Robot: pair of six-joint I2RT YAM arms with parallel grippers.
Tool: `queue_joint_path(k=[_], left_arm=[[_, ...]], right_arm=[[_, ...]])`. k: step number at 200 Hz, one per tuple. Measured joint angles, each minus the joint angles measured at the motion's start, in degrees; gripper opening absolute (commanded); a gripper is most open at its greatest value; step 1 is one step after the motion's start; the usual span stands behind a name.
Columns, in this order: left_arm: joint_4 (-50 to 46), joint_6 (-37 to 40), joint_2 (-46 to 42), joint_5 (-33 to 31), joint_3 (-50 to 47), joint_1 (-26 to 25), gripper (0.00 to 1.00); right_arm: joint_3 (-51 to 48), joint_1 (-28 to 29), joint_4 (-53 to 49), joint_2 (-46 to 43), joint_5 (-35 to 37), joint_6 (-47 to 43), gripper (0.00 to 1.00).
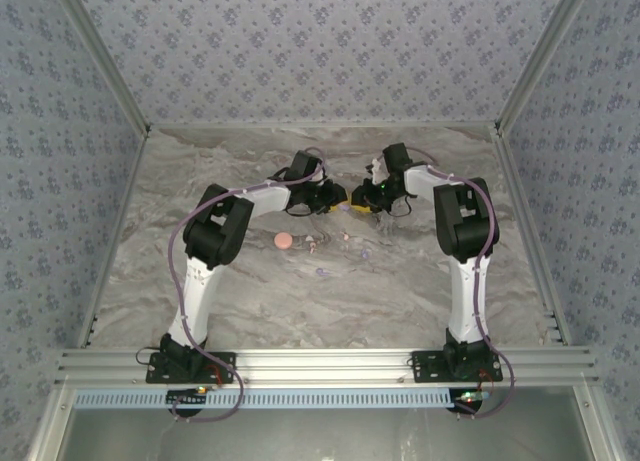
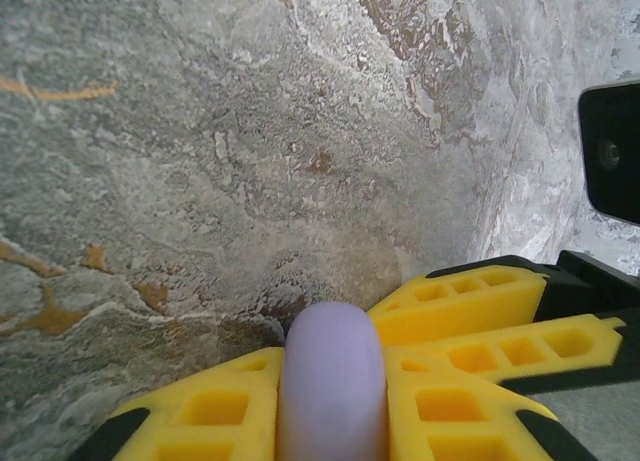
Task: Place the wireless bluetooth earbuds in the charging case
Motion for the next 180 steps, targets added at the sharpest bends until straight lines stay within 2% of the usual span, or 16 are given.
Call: queue_joint_path(k=[49, 105, 180], left_arm=[[0.15, 1.20, -0.46, -0.85, -0.46, 0.04, 0.22], [-0.13, 2.01, -0.87, -1.27, -0.68, 0.04, 0.35], [-0.17, 2.12, -1.01, -1.31, -0.74, 0.04, 0.36]], right_arm=[[-4.15, -1.33, 0.42, -3.89, 0.63, -0.04, 0.35], [-4.42, -2.19, 0.50, -4.81, 0.70, -0.04, 0.35], [-4.76, -2.19, 0.50, -4.81, 0.72, -0.07, 0.37]])
